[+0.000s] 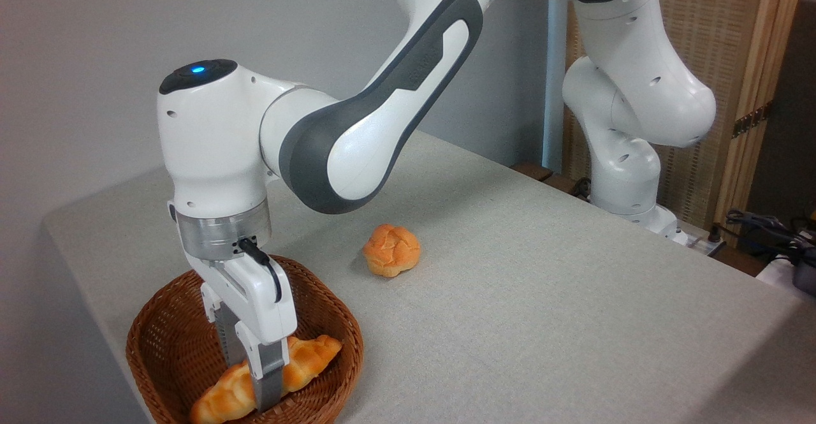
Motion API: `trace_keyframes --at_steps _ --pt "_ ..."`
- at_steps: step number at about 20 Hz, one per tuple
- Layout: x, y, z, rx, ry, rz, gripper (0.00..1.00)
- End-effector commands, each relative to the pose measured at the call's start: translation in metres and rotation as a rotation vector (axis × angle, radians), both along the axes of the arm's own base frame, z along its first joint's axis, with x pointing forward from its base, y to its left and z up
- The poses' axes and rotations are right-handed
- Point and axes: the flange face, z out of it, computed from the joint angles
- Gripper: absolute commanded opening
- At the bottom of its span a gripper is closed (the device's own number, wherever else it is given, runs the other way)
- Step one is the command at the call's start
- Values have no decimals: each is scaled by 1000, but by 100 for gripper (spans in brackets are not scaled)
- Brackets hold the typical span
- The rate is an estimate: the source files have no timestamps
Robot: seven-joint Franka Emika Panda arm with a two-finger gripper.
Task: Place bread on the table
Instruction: 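Close the gripper on the braided bread roll and lift it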
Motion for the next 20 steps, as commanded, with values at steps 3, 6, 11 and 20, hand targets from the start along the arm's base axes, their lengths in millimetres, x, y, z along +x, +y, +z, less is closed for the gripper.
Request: trace_keyframes --at_steps 3,6,11,20 --pt "2 -1 9 -10 -21 13 23" --pt "0 0 16 -11 -22 17 23" --pt "-12 -1 38 -55 31 42 23" --pt "-43 48 131 -261 -27 188 23"
